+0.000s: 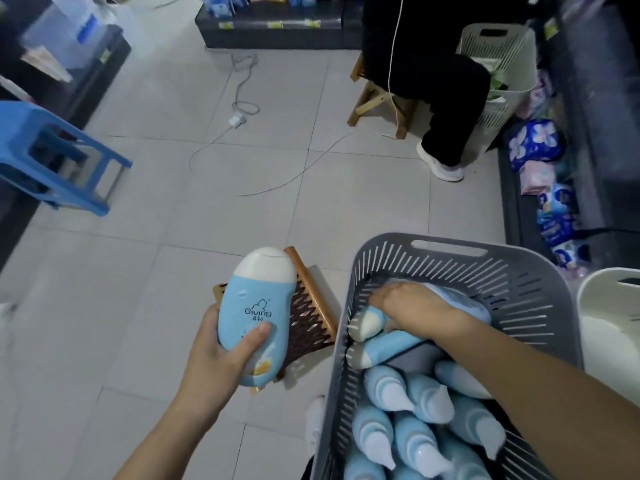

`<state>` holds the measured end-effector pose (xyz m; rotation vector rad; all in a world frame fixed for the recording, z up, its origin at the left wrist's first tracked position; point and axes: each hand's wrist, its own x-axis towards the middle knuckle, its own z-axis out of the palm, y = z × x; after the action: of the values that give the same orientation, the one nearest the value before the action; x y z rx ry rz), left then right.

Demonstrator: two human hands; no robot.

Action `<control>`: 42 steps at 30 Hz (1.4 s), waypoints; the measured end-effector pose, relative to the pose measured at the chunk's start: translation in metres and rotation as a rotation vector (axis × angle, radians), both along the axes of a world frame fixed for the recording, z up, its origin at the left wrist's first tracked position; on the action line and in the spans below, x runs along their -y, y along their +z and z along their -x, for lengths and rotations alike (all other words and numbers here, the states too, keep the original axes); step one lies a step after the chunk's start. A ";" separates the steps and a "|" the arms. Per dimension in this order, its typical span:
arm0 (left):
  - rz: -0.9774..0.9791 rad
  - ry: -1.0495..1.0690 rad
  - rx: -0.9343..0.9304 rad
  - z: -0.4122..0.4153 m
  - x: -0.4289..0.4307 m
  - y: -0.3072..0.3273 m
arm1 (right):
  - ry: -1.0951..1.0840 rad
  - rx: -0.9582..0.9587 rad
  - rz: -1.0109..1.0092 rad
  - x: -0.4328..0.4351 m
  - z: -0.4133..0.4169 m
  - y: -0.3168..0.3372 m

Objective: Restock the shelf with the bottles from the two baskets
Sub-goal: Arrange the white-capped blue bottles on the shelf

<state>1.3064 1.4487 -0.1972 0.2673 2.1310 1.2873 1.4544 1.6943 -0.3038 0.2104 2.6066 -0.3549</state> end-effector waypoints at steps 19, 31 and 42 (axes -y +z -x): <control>-0.133 -0.236 -0.102 -0.045 -0.040 0.135 | -1.203 -0.622 1.136 0.028 -0.105 0.192; -0.322 -0.596 0.042 -0.074 -0.059 0.225 | -1.444 -0.980 1.106 0.097 -0.177 0.336; -0.417 -1.033 0.221 -0.117 -0.023 0.251 | -1.732 -1.226 0.849 0.253 -0.220 0.378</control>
<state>1.4233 1.4721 0.0542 1.1551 1.1803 1.0062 1.6748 1.4414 0.0739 2.4229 1.8746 -2.6107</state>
